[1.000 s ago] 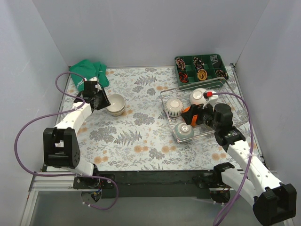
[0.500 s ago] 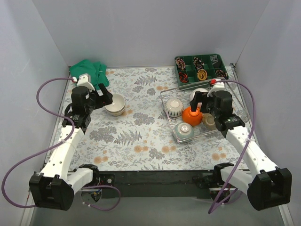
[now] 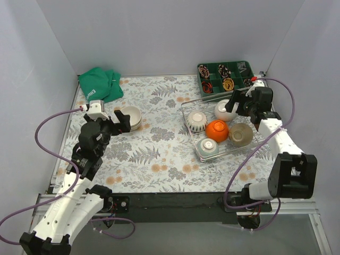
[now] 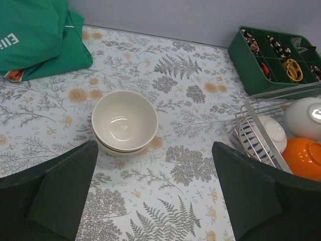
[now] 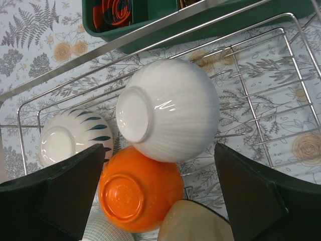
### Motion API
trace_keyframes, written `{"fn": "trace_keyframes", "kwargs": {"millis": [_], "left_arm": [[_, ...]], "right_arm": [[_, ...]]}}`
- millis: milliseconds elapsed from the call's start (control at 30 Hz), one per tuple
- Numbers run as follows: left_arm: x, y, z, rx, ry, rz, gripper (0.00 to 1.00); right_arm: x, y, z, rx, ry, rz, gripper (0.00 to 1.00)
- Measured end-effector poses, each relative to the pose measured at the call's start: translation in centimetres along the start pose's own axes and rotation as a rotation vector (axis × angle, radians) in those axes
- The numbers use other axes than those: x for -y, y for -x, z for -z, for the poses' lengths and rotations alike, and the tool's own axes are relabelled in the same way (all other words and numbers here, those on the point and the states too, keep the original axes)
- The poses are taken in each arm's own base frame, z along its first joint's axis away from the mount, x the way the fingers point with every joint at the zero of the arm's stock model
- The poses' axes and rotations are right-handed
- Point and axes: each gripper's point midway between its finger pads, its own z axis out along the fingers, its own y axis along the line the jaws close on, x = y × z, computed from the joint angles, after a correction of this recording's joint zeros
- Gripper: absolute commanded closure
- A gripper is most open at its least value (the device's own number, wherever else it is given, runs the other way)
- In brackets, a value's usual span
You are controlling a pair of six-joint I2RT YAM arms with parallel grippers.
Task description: Unload the bowls from the dish rack
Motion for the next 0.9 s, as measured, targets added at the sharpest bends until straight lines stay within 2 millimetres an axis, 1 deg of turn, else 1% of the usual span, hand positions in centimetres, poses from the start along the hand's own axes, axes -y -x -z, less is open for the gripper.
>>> {"fn": "trace_keyframes", "kwargs": {"millis": [67,200,267,400,533,900], "left_arm": [[0.0,-0.1,0.2,0.009,-0.005,0.002,0.02],[0.1,-1.1,0.2,-0.011,-0.011,-0.004,0.02],[0.2,-1.6,0.2,-0.021,-0.015,-0.007,0.02],[0.5,-1.8,0.2,-0.026,-0.028,-0.010,0.02],[0.8,-2.1,0.3,-0.032,-0.038,-0.013,0.02],[1.1,-2.3,0.3,-0.038,-0.049,-0.019,0.02]], "right_arm": [[0.5,-0.1,-1.0,-0.028,0.012,-0.021,0.01],[1.0,-0.4,-2.7,-0.067,0.029,-0.049,0.01],[1.3,-0.6,-3.2,-0.081,0.030,-0.059,0.01],[1.7,-1.6,-4.2,-0.114,0.029,-0.071,0.01],[2.1,-2.7,-4.9,-0.148,0.032,-0.084,0.01],[2.3,-2.3,-5.6,-0.144,0.087,-0.105,0.01]]}}
